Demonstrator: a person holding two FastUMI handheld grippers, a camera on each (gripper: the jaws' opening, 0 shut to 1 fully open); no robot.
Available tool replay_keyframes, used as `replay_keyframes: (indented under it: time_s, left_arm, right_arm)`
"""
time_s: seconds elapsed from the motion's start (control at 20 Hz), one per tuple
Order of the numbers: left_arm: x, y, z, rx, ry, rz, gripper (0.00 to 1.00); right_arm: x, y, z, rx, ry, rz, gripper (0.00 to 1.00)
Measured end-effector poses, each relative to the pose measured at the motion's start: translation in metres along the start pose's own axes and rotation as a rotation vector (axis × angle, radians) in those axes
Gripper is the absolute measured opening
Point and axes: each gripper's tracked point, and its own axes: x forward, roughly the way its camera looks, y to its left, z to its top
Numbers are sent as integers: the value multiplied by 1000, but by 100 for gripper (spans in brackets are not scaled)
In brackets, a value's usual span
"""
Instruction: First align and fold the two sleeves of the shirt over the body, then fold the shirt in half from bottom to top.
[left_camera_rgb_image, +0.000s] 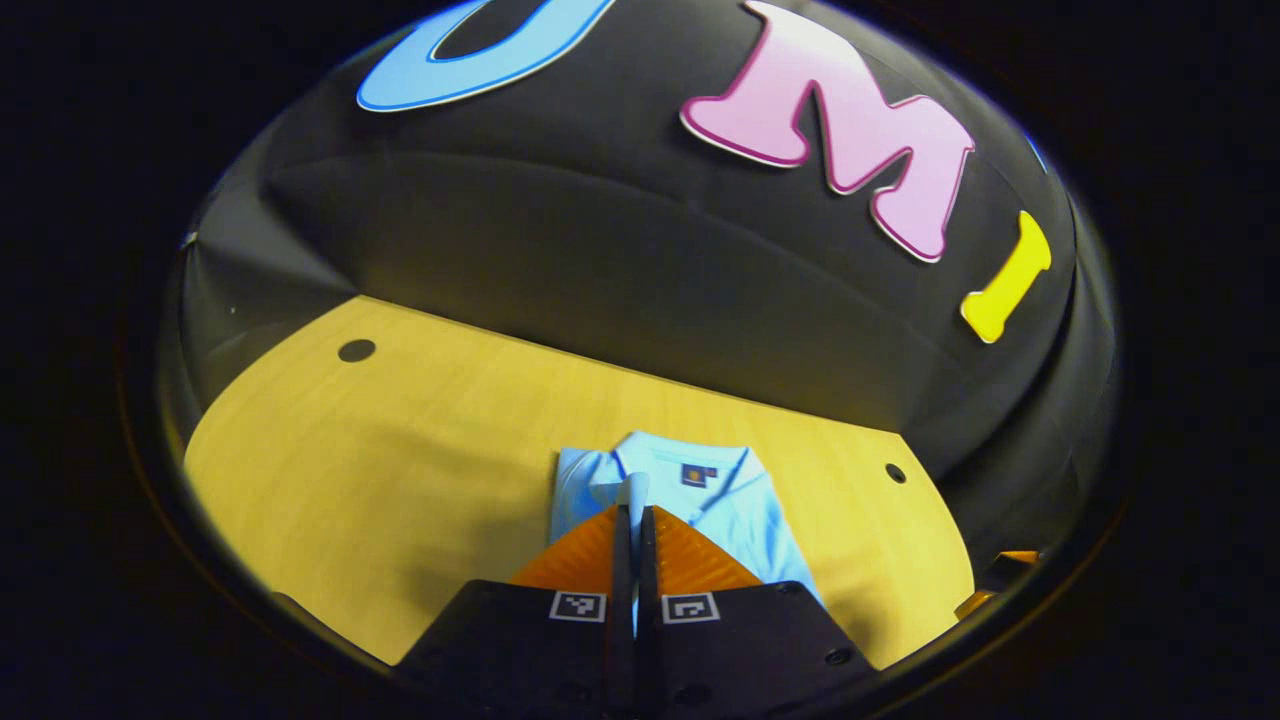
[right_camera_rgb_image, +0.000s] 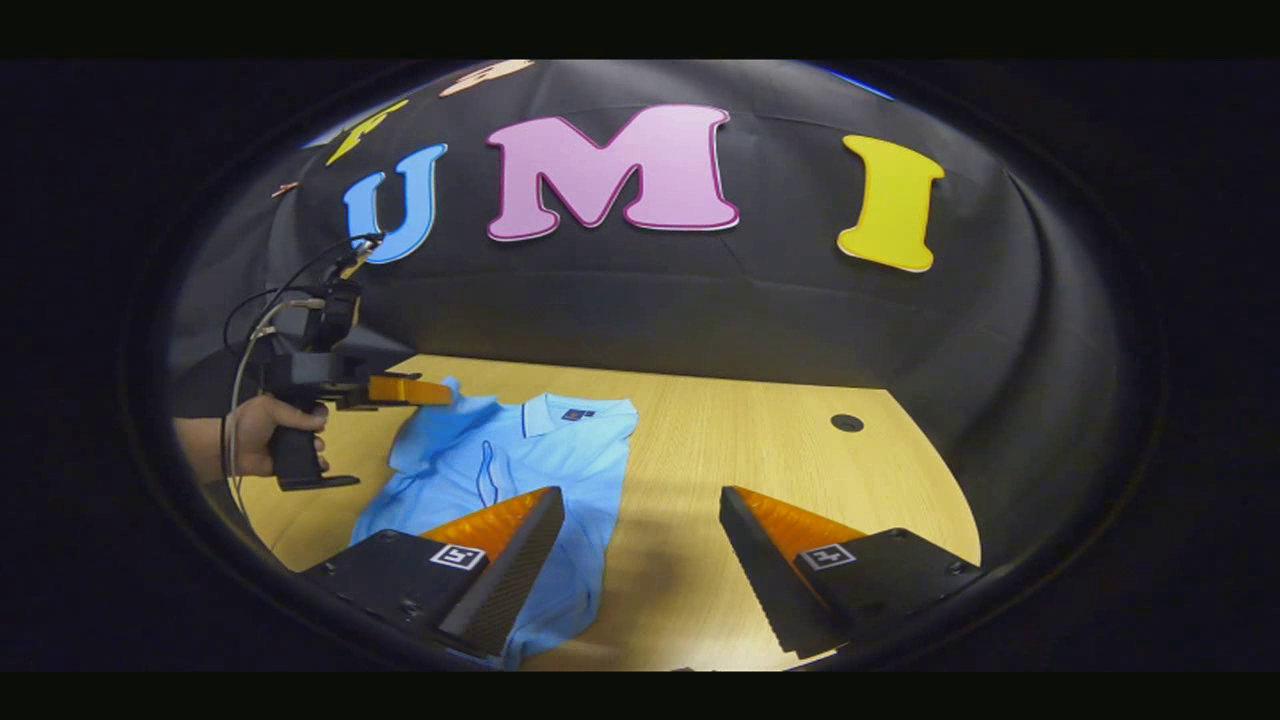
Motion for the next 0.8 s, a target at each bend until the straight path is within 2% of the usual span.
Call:
replay_keyframes:
  time_s: [0.1,0.15,0.3,0.35,0.5,0.65,0.8]
  left_arm:
    - [-6,-19,-11,-42,35,-46,9]
    - [-11,-28,-14,-52,42,-66,3]
    - [-50,-18,-17,-6,-8,-18,100]
    - [-72,-14,-19,25,-26,-7,97]
    - [-154,12,-50,141,-54,39,97]
    - [-228,36,-108,204,9,78,97]
    - [-274,48,-173,211,97,93,97]
  right_arm:
    - [-8,1,2,-7,-8,1,98]
    - [-12,3,2,-5,-9,3,98]
    - [-26,13,2,-1,-7,12,98]
    - [-32,14,0,-8,-4,3,98]
    - [-58,26,-16,-20,32,-11,98]
    - [-90,52,-63,30,126,18,98]
    - [-118,66,-127,-4,260,0,98]
